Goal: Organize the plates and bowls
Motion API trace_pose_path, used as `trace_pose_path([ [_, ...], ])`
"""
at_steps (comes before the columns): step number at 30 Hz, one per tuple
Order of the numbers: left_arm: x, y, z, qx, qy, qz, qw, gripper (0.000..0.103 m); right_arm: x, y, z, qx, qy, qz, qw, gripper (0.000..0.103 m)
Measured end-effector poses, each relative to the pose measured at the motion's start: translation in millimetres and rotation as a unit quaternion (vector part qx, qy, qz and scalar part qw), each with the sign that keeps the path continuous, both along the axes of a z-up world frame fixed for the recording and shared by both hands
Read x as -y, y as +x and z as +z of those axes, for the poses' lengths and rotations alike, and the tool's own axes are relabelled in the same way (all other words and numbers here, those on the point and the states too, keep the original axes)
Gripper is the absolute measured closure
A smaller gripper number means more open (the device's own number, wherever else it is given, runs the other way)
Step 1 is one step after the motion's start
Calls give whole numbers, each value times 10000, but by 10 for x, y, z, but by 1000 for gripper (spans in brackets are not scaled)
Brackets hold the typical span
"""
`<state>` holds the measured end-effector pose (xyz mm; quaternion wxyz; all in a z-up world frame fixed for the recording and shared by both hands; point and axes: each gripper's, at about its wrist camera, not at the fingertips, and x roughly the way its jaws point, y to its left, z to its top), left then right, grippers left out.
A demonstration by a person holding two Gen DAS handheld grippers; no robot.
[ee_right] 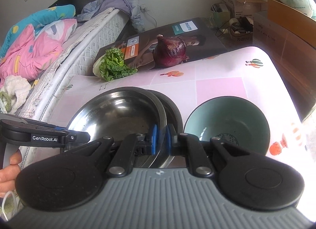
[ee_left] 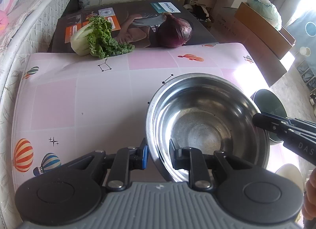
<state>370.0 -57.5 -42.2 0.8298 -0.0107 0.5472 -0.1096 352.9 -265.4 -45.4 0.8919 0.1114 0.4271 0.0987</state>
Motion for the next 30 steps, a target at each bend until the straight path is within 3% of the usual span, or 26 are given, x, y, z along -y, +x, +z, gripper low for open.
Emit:
trace_pose_path([
  [9,77,117,-127,-70,74,-43,9999,81,-7,162,-138,-60,-185,22,9998,92],
  [15,109,149,-159,-110,105,-66,9999,76,-17,204,-163,-59,-269,72,9996,91],
  [23,134,139,-119,12,16,-105,9999,55,-46,176,-123,43,-408,77,9991,91],
  [30,136,81,12,203,-87,-131,9997,48,-21,125,-54,101,-336,29,9994,83],
])
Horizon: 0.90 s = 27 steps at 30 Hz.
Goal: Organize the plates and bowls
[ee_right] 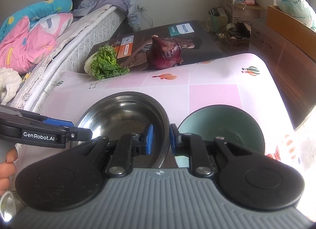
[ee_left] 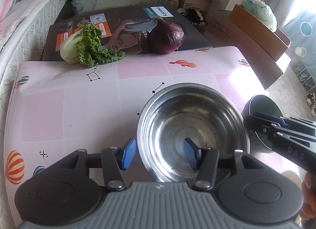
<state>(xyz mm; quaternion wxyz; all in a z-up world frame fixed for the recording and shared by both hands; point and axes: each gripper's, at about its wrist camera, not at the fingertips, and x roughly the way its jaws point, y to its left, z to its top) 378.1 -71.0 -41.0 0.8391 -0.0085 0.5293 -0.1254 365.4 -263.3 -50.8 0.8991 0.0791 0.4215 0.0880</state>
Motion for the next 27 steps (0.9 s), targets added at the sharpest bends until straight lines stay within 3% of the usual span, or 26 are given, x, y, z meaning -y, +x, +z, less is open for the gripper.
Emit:
trace_pose_path([
  [10,-90,-210,313,332,-101,18,9994,37,123,-272,308,315,279,-97,9991,62],
  [27,-45,-832,808,727,-336,-265,9964,27,296,-1184,776,592,95,-152,9981,60],
])
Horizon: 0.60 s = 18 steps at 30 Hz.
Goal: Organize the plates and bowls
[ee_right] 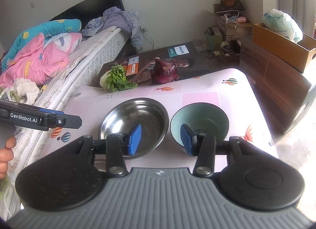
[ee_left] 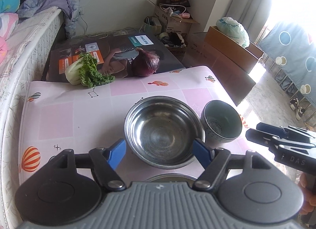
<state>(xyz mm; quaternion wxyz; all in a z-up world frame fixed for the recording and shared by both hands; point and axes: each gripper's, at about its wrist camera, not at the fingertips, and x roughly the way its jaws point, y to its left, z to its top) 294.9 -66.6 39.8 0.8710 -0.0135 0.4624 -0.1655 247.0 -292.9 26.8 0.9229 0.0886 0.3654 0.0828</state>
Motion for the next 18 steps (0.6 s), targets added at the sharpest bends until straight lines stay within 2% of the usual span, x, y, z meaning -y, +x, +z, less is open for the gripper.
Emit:
trace_pose_path([
  [7,223,-181,53,70,22,-181,9998,27,212,-326,70,29,-16,-138,9999,59],
  [18,593,-274,-9,-31,-21,-409,9992,27,580,-605,56,-25,23,-382,9993,59],
])
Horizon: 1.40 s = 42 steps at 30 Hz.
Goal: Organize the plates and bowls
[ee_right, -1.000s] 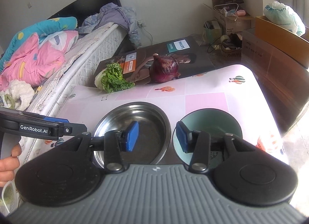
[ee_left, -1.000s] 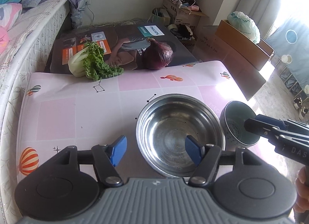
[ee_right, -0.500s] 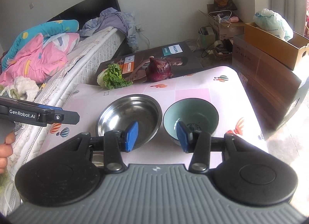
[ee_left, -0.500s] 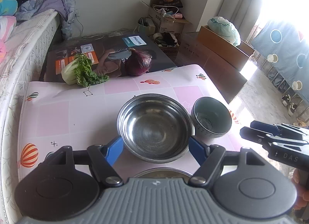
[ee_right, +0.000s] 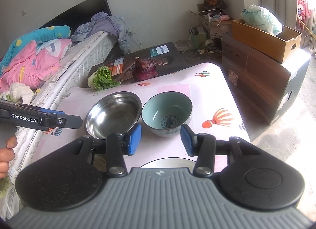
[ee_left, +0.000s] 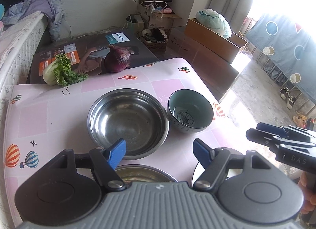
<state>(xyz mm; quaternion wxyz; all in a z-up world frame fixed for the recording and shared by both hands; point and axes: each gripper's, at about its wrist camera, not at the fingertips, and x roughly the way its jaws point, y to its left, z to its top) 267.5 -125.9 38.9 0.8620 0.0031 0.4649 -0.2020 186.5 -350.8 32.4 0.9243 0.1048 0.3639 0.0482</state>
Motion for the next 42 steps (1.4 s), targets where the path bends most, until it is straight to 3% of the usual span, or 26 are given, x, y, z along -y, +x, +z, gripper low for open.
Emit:
trace_pose_path([
  [21,226,24,-120,-109,-141,-49,9998,31,274,43,-205,-164,163,-267,9994,59],
  [25,252,126,-206,-259,-293,-19,9992,38,333,145,-297,-247,206,-319,9990,59],
  [33,454,490,-322,-385,-373,12,9986,65,444,503,-569,-428,462,-335,9975,60],
  [42,880,1115,-535,-423,68,-71,9991,83,487,1049,-877,-628,683,-297,9952,71],
])
